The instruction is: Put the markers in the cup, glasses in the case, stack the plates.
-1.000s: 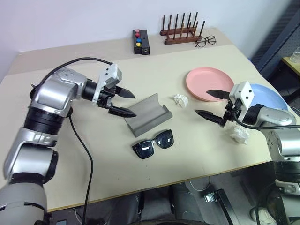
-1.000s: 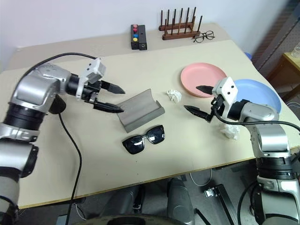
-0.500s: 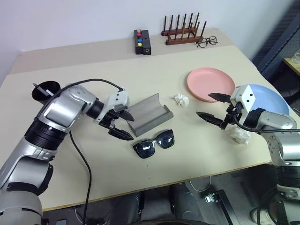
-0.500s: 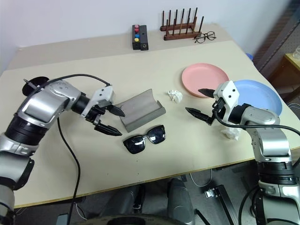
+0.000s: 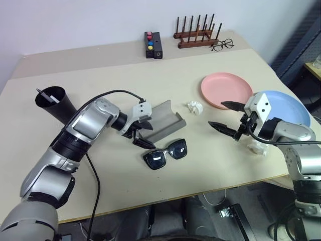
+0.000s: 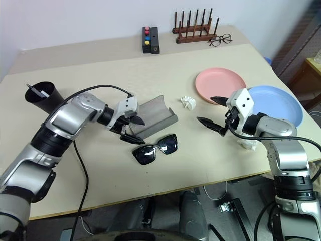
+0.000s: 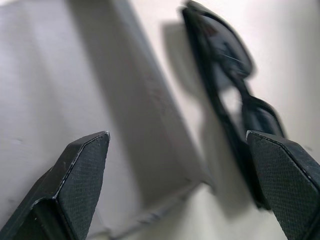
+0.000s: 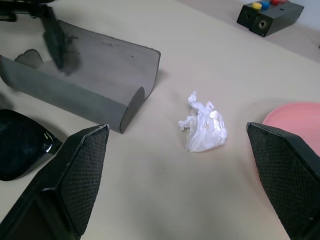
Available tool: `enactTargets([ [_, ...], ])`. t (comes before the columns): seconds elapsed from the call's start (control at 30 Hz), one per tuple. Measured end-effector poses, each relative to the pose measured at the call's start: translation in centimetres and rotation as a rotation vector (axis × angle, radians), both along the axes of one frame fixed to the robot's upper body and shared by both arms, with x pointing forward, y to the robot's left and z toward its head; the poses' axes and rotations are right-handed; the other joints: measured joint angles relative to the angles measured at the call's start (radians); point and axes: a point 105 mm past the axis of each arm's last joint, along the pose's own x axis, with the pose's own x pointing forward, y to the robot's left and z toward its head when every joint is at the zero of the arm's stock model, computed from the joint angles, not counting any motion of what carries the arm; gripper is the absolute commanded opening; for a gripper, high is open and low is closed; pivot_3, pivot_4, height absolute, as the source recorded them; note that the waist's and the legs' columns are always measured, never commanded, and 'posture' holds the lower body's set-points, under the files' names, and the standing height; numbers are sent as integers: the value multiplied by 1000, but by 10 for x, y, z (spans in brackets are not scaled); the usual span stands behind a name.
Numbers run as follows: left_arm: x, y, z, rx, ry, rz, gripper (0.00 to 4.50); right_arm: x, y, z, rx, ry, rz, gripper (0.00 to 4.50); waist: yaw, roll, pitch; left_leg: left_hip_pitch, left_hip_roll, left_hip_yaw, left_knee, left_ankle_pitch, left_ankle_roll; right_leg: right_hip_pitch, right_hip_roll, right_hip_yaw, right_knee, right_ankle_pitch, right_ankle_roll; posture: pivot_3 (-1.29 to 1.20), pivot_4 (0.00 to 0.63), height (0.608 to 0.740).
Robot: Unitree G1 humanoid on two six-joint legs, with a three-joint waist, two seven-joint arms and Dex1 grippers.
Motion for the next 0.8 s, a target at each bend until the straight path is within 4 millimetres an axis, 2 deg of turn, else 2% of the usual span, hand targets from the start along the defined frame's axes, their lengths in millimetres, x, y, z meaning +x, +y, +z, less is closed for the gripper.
enactTargets([
  [0.07, 6, 0, 1, 10, -18, 25, 3107, 0, 0, 0, 0, -1, -3, 4500, -1, 0, 0, 0, 0, 0, 0, 0, 0, 0, 0, 0, 0, 0, 0, 0, 150, 740],
  [0.23, 7, 0, 0, 20, -27, 8, 500, -1, -2, -2, 1, 2, -17, 4500, -2, 0, 0, 0, 0, 0, 0, 0, 0, 0, 0, 0, 0, 0, 0, 0, 150, 740],
  [0.53, 11, 19, -4, 87, -83, -16, 500, -3, -1, -2, -3, -10, -22, 4500, -2, 0, 0, 1, 0, 0, 0, 0, 0, 0, 0, 0, 0, 0, 0, 0, 150, 740],
  [0.77, 34, 43, 4, 139, -201, 0, 500, -1, 3, 0, 6, -28, -13, 4500, -1, 0, 0, 1, 0, 0, 0, 0, 0, 0, 0, 0, 0, 0, 0, 0, 150, 740],
  [0.8, 35, 45, 3, 139, -199, 5, 236, -1, 3, 0, 7, -31, -11, 4500, -2, 0, 0, 1, 0, 0, 0, 0, 0, 0, 0, 0, 0, 0, 0, 0, 150, 740],
])
